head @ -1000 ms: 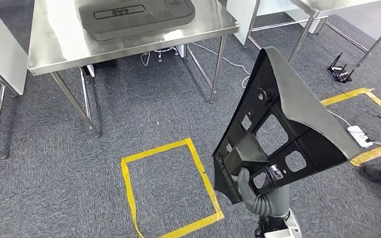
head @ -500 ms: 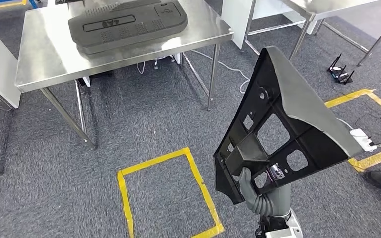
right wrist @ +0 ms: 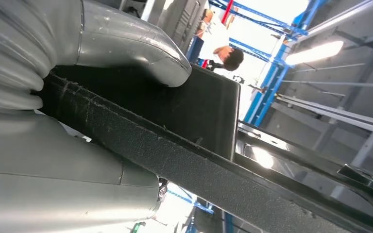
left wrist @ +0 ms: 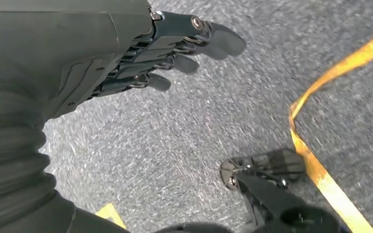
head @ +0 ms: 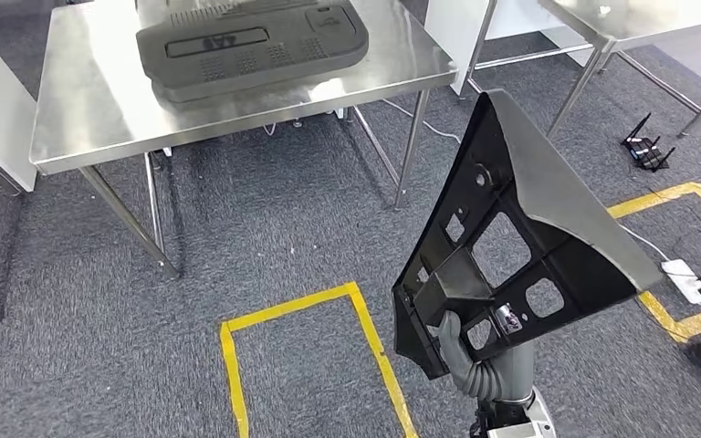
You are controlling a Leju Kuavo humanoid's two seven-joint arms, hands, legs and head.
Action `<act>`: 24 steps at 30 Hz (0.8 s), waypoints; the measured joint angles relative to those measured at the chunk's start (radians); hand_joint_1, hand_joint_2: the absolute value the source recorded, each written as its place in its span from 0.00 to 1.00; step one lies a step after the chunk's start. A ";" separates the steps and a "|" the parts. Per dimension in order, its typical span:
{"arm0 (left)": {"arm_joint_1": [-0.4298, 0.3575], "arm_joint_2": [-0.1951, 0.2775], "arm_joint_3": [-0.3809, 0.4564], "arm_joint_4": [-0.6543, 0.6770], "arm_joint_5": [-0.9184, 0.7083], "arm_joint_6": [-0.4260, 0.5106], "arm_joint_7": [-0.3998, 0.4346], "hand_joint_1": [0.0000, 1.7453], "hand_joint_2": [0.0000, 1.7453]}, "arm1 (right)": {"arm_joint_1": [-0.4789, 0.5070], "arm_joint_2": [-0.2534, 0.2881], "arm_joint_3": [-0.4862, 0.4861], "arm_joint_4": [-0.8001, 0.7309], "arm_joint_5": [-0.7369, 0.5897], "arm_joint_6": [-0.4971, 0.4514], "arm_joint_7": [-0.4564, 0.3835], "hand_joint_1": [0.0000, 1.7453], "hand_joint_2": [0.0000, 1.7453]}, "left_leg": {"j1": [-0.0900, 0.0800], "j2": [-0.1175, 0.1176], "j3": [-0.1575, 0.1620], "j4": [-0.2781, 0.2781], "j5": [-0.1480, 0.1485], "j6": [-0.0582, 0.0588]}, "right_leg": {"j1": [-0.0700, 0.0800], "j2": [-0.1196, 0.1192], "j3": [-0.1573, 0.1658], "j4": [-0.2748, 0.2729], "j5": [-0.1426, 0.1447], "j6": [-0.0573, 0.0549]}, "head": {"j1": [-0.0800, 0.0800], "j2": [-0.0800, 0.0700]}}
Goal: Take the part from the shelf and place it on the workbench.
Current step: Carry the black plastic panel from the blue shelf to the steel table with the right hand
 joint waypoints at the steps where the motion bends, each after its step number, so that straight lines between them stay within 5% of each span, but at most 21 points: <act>1: 0.000 0.000 0.000 0.000 0.000 0.000 0.000 0.00 1.00 | 0.000 0.000 0.000 0.000 0.000 0.000 0.000 0.95 1.00 | -0.001 -0.001 0.008 -0.002 -0.008 -0.006 | 0.003 -0.003 0.011 -0.032 0.024 -0.007 | 0.000 0.000; 3: -0.002 0.000 0.000 0.000 0.000 0.000 0.001 0.00 1.00 | 0.003 0.000 0.000 0.000 -0.001 0.000 0.000 0.95 1.00 | -0.004 -0.001 0.025 -0.006 -0.016 -0.018 | 0.007 -0.006 0.024 -0.048 0.032 -0.035 | 0.000 0.000; 6: -0.003 0.000 0.000 0.000 0.000 -0.002 0.001 0.00 1.00 | 0.007 0.001 0.000 -0.002 -0.001 -0.003 0.001 0.95 1.00 | -0.003 0.005 0.027 0.022 -0.027 -0.031 | -0.003 -0.001 0.060 -0.061 0.031 -0.054 | -0.001 0.000; 10: -0.002 -0.001 0.000 0.000 -0.001 -0.006 0.001 0.00 1.00 | 0.012 0.004 0.000 -0.003 0.002 -0.005 0.001 0.95 1.00 | -0.003 0.011 -0.109 0.234 -0.095 -0.038 | -0.002 0.001 0.098 -0.066 0.006 -0.077 | -0.004 0.000; 12: 0.001 0.000 0.000 0.000 -0.001 -0.007 0.000 0.00 1.00 | 0.015 0.005 0.000 -0.003 0.002 -0.007 0.001 0.95 1.00 | -0.003 0.011 -0.147 0.243 -0.081 -0.036 | 0.000 0.006 0.119 -0.066 -0.010 -0.077 | -0.005 0.000; 14: 0.002 0.001 0.000 0.000 -0.002 -0.010 -0.002 0.00 1.00 | 0.017 0.006 0.000 -0.004 0.002 -0.010 -0.001 0.95 1.00 | -0.003 0.012 -0.128 0.138 0.007 -0.029 | 0.000 0.009 0.144 -0.067 -0.029 -0.072 | -0.005 0.000; 16: 0.003 0.002 0.001 0.000 -0.002 -0.011 -0.004 0.00 1.00 | 0.017 0.006 0.001 -0.004 0.002 -0.013 -0.003 0.95 1.00 | -0.007 0.012 -0.101 0.043 0.059 -0.022 | 0.004 0.011 0.161 -0.066 -0.048 -0.062 | -0.004 0.000; 20: 0.002 0.003 0.001 0.000 -0.005 -0.013 -0.006 0.00 1.00 | 0.017 0.006 0.001 -0.008 0.002 -0.015 -0.006 0.95 1.00 | -0.010 0.012 -0.076 0.011 0.070 -0.006 | 0.009 0.011 0.176 -0.061 -0.062 -0.040 | -0.003 0.000; 22: 0.001 0.003 0.001 0.000 -0.007 -0.014 -0.007 0.00 1.00 | 0.016 0.006 0.001 -0.010 0.002 -0.015 -0.006 0.95 1.00 | -0.007 0.011 -0.062 0.002 0.067 0.002 | 0.007 0.010 0.143 -0.003 -0.070 -0.035 | 0.000 0.000; 24: -0.001 0.004 0.001 0.000 -0.008 -0.014 -0.007 0.00 1.00 | 0.016 0.005 0.001 -0.011 0.002 -0.015 -0.006 0.95 1.00 | -0.006 0.009 -0.055 -0.002 0.060 0.010 | 0.005 0.009 0.060 0.113 -0.099 -0.035 | 0.003 0.000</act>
